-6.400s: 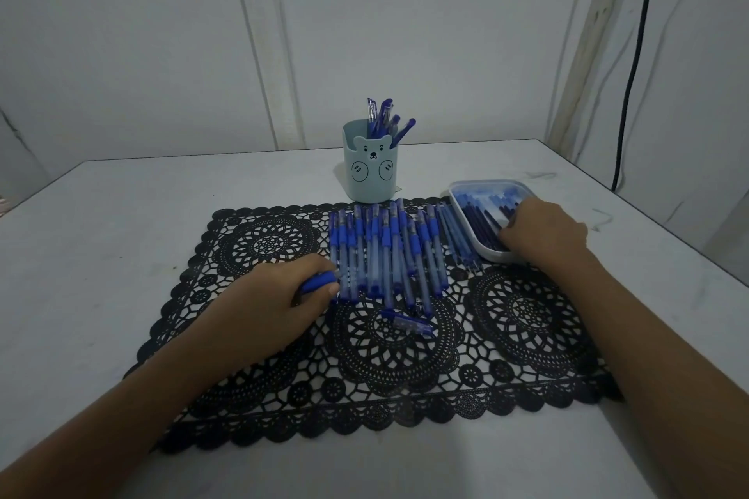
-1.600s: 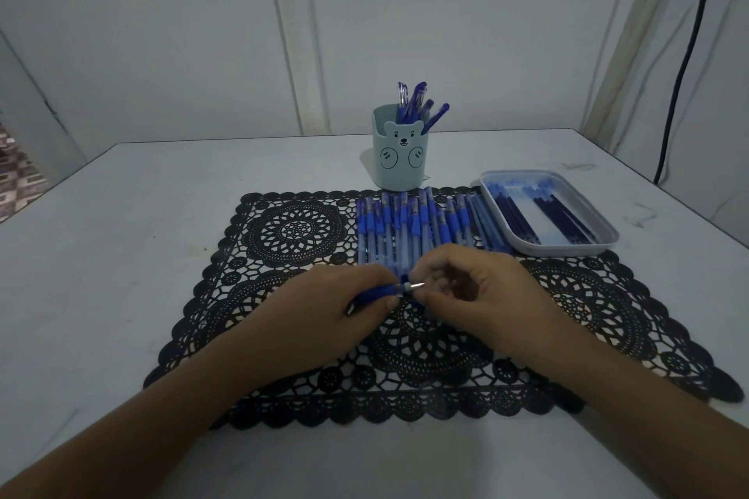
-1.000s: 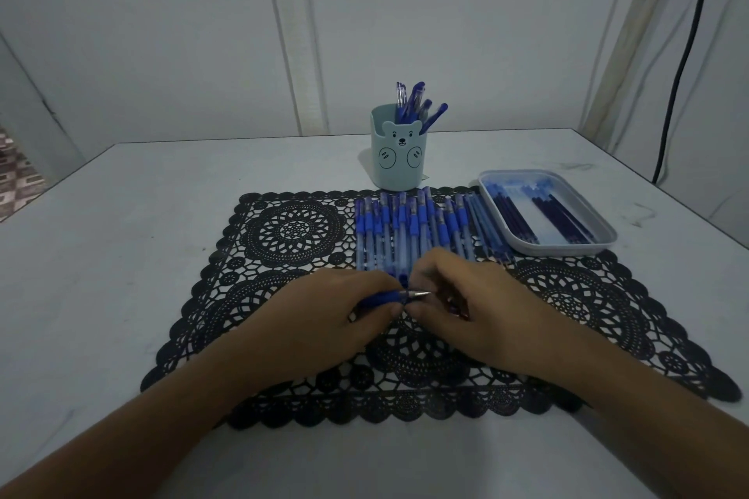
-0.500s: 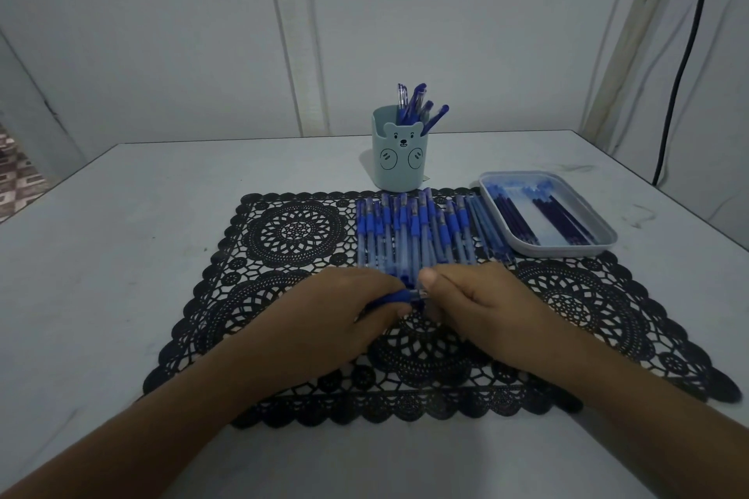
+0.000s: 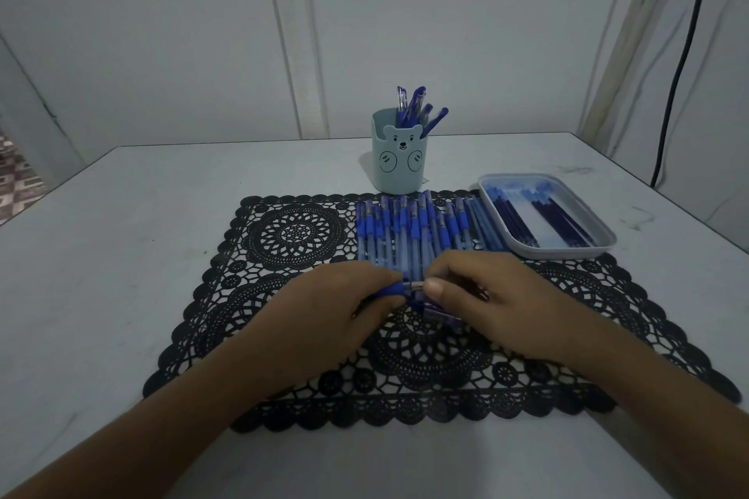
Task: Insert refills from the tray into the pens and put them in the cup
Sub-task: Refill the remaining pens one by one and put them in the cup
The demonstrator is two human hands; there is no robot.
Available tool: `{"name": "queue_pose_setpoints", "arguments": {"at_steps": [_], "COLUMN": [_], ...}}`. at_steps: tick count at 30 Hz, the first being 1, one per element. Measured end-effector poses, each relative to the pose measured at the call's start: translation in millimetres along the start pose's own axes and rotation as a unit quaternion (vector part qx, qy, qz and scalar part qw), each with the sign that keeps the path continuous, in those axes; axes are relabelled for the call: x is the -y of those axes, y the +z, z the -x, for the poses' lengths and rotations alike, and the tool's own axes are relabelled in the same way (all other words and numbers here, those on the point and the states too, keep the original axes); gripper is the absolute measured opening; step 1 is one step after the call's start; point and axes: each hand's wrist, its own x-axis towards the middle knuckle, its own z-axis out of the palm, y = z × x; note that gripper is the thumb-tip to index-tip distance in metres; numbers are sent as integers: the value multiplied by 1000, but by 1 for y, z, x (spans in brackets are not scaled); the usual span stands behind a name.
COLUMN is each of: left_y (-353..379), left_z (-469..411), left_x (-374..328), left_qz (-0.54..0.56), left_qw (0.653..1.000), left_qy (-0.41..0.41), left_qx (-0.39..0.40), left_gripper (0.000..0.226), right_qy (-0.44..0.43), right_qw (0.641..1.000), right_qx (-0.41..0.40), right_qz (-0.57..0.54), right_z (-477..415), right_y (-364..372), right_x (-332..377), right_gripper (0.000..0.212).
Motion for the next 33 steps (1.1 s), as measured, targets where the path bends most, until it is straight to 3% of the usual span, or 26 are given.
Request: {"name": "queue_pose_setpoints", "arguments": {"at_steps": [2,6,9,12,18,25,33], "left_y": [0,-1,-2,-3,-4,-4,-4], "left_z": [0,1,1,1,1,0,1], "left_x": [2,5,4,4,5,8,9], "left_qz": [-8,11,24,39,28,3,2], "left_qw": [1000,999,998,997,998,999,998], "left_qy": [-26,-47,-54,-69,-61,-52,-58], "left_qx": [-1,-2,1,-4,-7,8,21], "left_gripper": [31,20,21,12,8,13,15], "right_qy": [2,-5,2,42,64,50,39], "right_qw": [996,964,971,989,997,998,997], "right_qx": [27,107,102,37,-50,-25,-25], "right_qz": [89,245,215,136,-3,38,55], "right_z": [2,4,4,2,-1,0,1], "right_y": [-9,-15,-9,-10,-14,-13,-12], "right_x": [-4,-9,-8,-2,0,1,-1], "right_gripper": [39,27,15,7,14,24,15]}}
